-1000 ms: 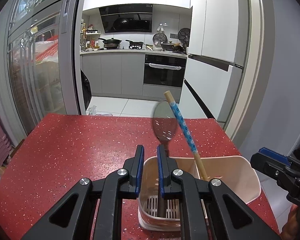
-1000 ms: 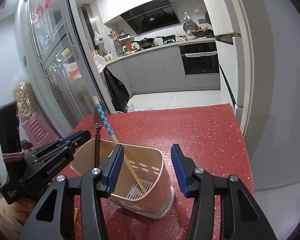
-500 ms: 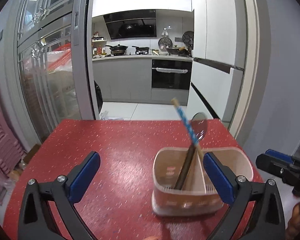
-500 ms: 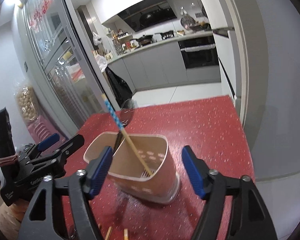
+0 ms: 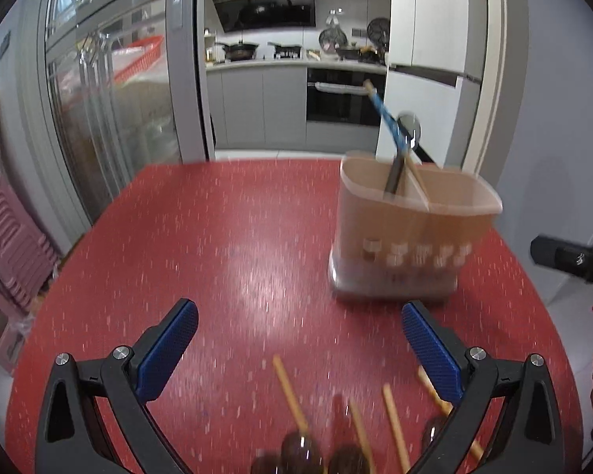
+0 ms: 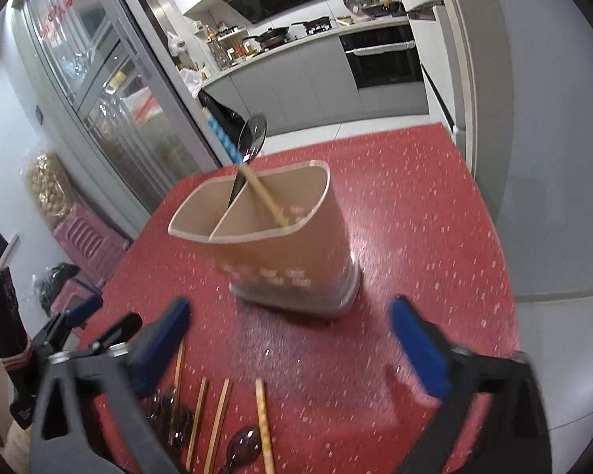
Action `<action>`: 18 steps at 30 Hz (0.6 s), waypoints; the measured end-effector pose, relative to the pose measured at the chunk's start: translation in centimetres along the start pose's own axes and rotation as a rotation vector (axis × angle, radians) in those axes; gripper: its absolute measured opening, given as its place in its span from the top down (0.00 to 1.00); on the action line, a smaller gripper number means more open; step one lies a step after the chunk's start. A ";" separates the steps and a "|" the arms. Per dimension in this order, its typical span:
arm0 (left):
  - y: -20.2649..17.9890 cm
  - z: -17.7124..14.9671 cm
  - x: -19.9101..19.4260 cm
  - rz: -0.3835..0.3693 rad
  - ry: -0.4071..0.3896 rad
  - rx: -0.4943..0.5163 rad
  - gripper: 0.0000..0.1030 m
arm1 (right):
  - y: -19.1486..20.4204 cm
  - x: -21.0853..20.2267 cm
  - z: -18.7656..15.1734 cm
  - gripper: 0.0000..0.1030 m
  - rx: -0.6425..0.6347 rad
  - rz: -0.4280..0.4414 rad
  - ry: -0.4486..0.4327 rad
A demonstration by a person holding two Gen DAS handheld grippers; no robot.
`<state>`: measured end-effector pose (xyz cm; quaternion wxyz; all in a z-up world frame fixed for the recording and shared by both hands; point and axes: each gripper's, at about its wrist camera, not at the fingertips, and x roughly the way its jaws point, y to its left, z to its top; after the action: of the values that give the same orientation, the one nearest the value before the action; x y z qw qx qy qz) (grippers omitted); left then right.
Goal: Organize utensils
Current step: 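Return both tools to the utensils and grasp a plain chopstick with the right tool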
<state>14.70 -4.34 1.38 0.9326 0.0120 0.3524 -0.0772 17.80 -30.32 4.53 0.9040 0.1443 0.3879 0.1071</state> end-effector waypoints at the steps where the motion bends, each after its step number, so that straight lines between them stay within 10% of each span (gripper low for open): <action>1: 0.2 -0.8 -0.1 0.003 0.014 -0.003 0.00 | 0.1 0.0 -0.3 0.00 -0.001 -0.002 0.007; 18: 3.9 -10.5 -1.1 0.068 0.211 -0.083 0.00 | 0.6 1.9 -8.8 0.00 -0.026 -0.112 0.252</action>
<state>7.57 0.43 -5.88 0.8920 -0.0068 0.4510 -0.0290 12.64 -27.65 -2.32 0.8545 0.0960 0.5043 0.0788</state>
